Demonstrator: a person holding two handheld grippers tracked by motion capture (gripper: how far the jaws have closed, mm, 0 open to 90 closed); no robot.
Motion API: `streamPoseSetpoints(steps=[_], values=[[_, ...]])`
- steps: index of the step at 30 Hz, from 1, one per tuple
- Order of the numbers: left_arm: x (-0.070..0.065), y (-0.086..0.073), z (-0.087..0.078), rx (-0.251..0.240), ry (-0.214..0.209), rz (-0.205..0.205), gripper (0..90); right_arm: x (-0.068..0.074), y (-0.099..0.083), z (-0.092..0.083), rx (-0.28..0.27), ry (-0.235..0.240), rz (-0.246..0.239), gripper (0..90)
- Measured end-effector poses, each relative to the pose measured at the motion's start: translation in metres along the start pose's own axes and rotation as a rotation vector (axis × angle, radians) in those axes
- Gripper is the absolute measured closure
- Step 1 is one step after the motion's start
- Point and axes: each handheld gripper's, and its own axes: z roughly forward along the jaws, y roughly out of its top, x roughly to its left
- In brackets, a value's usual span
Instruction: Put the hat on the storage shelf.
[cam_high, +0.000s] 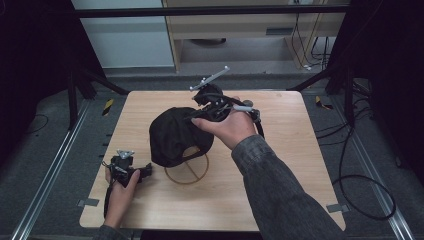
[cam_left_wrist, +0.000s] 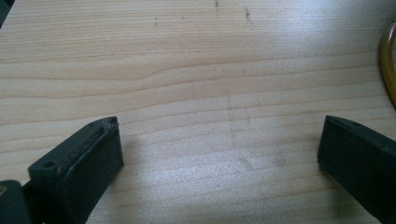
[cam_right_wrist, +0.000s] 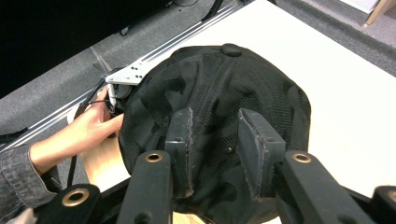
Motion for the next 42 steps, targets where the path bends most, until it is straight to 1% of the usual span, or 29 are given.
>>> streamPoseSetpoints(steps=[5, 10, 16, 23, 29, 32, 34, 40, 42], values=[[0.000, 0.000, 0.000, 0.000, 0.000, 0.000, 0.0, -0.001, -0.003, -0.004, -0.003, -0.002, 0.004, 65.1], [0.000, 0.000, 0.000, 0.000, 0.000, 0.000, 0.0, -0.003, -0.006, -0.008, -0.018, 0.000, 0.007, 64.3], [0.000, 0.000, 0.000, 0.000, 0.000, 0.000, 0.0, -0.005, -0.009, -0.018, -0.046, -0.018, 0.016, 60.1], [0.000, 0.000, 0.000, 0.002, -0.001, 0.002, 0.0, -0.008, -0.014, -0.030, -0.073, -0.041, 0.029, 46.7], [0.000, 0.000, 0.000, 0.002, -0.001, 0.003, 0.0, -0.013, -0.020, -0.043, -0.108, -0.088, 0.036, 34.4], [0.000, 0.000, 0.000, 0.002, 0.000, 0.002, 0.0, -0.016, -0.023, -0.050, -0.126, -0.106, 0.049, 29.6], [0.000, 0.000, 0.000, 0.002, -0.001, 0.003, 0.0, -0.018, -0.025, -0.052, -0.133, -0.121, 0.062, 25.9], [0.000, 0.000, 0.000, 0.002, -0.001, 0.003, 0.0, -0.022, -0.027, -0.058, -0.150, -0.164, 0.071, 15.8], [0.000, 0.000, 0.000, 0.002, 0.000, 0.003, 0.0, -0.024, -0.027, -0.059, -0.155, -0.171, 0.071, 14.4]])
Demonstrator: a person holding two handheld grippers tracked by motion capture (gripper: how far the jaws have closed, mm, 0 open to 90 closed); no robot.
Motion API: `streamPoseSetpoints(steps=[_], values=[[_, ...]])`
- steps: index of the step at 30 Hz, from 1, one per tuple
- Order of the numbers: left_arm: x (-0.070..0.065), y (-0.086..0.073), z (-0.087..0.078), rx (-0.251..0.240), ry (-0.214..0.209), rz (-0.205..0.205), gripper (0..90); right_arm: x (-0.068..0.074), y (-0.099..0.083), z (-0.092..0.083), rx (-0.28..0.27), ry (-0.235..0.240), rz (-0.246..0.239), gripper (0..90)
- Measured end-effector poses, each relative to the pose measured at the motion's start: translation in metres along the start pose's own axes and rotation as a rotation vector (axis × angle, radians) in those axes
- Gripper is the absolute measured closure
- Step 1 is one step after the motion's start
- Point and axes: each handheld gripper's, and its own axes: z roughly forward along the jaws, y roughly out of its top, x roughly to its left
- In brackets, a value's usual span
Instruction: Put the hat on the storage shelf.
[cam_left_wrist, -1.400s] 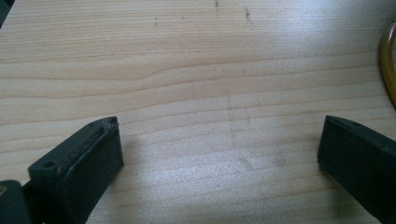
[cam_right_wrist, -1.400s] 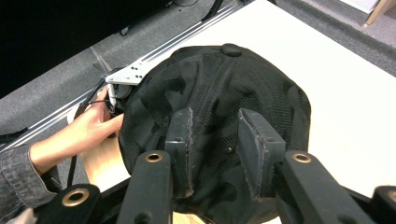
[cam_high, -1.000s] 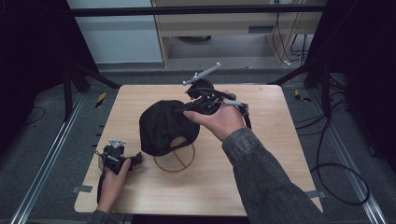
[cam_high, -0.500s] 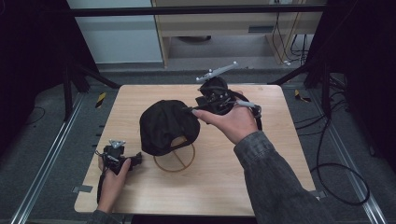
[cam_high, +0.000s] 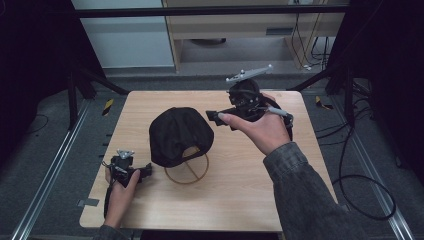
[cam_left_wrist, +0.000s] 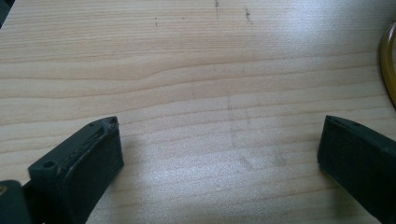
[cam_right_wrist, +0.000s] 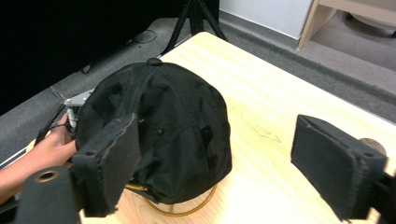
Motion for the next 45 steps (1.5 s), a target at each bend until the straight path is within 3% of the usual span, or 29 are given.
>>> streamPoseSetpoints(steps=[12, 20, 35, 45], values=[[0.000, 0.000, 0.000, 0.002, 0.002, 0.000, 0.0, -0.017, -0.007, -0.018, -0.052, -0.042, -0.005, 7.4], [0.000, 0.000, 0.000, 0.002, 0.002, 0.000, 0.0, -0.031, -0.016, -0.031, -0.064, -0.091, -0.005, 11.3], [-0.001, 0.000, 0.000, -0.002, 0.002, -0.003, 0.0, -0.067, -0.072, -0.044, -0.093, -0.175, -0.022, 13.4], [-0.001, 0.000, 0.000, -0.001, 0.002, -0.003, 0.0, -0.081, -0.105, -0.045, -0.054, -0.229, -0.042, 13.6]])
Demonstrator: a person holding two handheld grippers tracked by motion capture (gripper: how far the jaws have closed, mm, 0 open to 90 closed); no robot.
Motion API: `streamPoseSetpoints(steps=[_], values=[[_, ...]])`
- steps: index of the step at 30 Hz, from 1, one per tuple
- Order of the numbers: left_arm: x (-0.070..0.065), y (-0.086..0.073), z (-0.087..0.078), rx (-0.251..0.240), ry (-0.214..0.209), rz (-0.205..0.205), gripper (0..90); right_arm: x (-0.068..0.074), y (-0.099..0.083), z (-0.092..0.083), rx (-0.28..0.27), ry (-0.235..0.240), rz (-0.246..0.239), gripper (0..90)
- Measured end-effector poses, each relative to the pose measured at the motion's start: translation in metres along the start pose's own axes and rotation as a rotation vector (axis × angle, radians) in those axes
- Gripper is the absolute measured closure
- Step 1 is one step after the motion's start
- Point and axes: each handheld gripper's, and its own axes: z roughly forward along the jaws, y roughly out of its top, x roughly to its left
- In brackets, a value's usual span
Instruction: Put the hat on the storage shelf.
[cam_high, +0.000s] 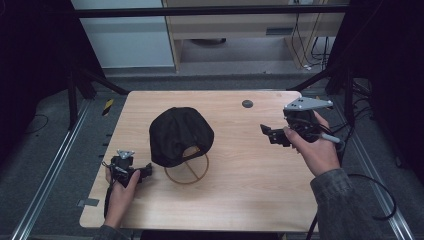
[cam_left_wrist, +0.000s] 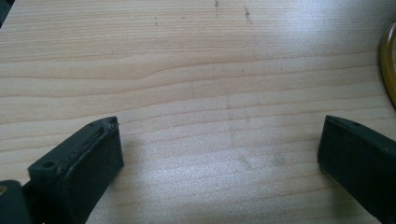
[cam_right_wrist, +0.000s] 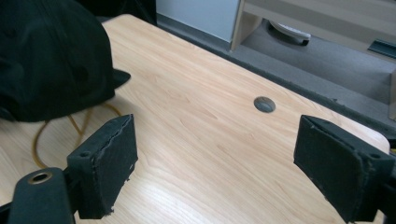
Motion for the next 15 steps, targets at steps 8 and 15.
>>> streamPoseSetpoints(steps=[8, 15], values=[[0.000, 0.000, 0.000, -0.001, 0.000, -0.001, 0.0, -0.002, -0.016, 0.000, 0.001, -0.013, -0.001, 13.6], [0.000, 0.000, 0.000, -0.001, 0.000, -0.001, 0.0, -0.002, -0.030, 0.000, 0.003, -0.007, 0.008, 13.1]])
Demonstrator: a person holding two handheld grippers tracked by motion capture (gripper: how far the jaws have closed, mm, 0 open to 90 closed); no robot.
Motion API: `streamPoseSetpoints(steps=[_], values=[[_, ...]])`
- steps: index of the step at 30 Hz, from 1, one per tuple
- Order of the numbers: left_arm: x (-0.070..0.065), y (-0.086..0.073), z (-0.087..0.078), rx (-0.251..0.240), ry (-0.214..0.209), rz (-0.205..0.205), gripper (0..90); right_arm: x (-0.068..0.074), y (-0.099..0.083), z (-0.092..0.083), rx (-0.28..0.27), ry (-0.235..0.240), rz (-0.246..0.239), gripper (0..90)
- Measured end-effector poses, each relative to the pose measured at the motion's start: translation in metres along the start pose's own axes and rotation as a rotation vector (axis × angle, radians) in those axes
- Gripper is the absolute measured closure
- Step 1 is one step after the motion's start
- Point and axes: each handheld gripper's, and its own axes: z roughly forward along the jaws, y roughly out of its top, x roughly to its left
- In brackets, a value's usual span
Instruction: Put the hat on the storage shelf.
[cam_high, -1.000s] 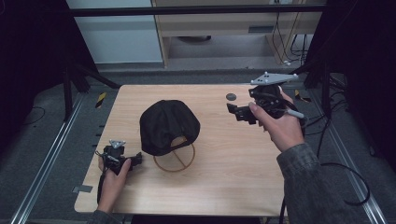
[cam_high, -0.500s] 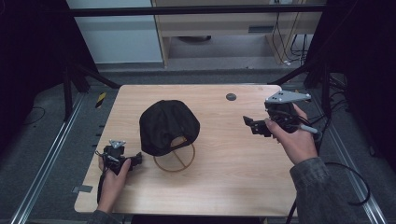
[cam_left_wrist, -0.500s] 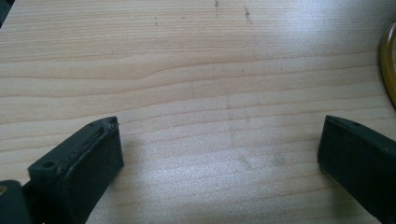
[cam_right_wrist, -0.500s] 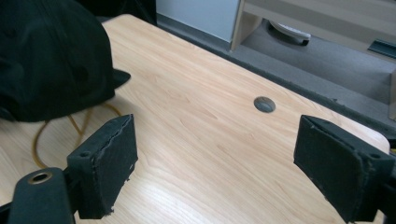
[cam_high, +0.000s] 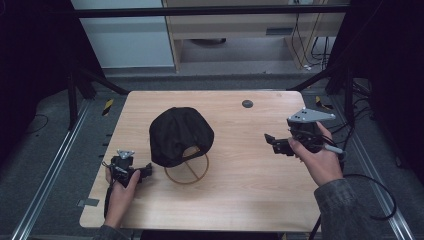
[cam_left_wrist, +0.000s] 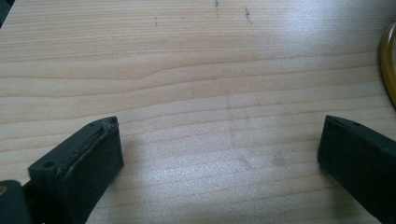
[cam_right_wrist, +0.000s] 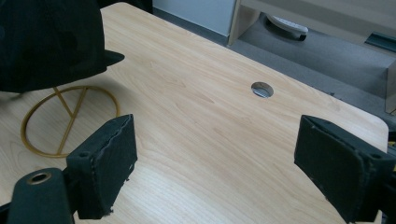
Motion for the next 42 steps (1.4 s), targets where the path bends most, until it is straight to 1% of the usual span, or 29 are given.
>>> streamPoseSetpoints(steps=[3, 8, 9, 12, 19, 20, 26, 27, 29, 31, 33, 36, 42], values=[[0.000, 0.000, 0.000, 0.001, 0.000, 0.001, 0.0, 0.000, -0.006, 0.001, 0.004, -0.001, -0.005, 12.7], [0.000, 0.000, 0.000, -0.001, -0.001, 0.000, 0.0, 0.001, -0.019, 0.005, 0.014, 0.004, 0.009, 12.5], [0.000, 0.000, 0.000, 0.000, 0.000, 0.000, 0.0, 0.002, -0.022, 0.006, 0.021, 0.007, 0.016, 12.4], [0.000, 0.000, 0.000, 0.000, 0.000, 0.001, 0.0, 0.004, -0.032, 0.010, 0.038, 0.006, 0.015, 12.4], [0.000, 0.000, 0.000, 0.000, 0.000, 0.001, 0.0, 0.005, -0.053, 0.018, 0.062, 0.011, 0.029, 12.2], [0.000, 0.000, 0.000, 0.000, 0.000, 0.001, 0.0, 0.006, -0.057, 0.019, 0.067, 0.014, 0.039, 12.2], [0.000, 0.000, 0.000, 0.000, 0.000, 0.000, 0.0, 0.009, -0.074, 0.028, 0.093, 0.022, 0.061, 12.1], [0.000, 0.000, 0.000, 0.000, 0.000, 0.000, 0.0, 0.009, -0.077, 0.030, 0.095, 0.023, 0.059, 12.1], [0.000, 0.000, 0.000, -0.001, -0.001, 0.000, 0.0, 0.011, -0.082, 0.032, 0.102, 0.027, 0.073, 12.0], [0.000, 0.000, 0.000, 0.000, 0.000, 0.000, 0.0, 0.012, -0.087, 0.035, 0.113, 0.026, 0.063, 12.0], [0.000, 0.000, 0.000, 0.000, 0.000, 0.000, 0.0, 0.013, -0.092, 0.037, 0.121, 0.032, 0.074, 11.9], [0.000, 0.000, 0.000, 0.000, 0.000, 0.000, 0.0, 0.014, -0.100, 0.039, 0.130, 0.035, 0.086, 11.8], [0.000, 0.000, 0.000, -0.001, 0.000, 0.000, 0.0, 0.017, -0.111, 0.044, 0.147, 0.042, 0.093, 11.7]])
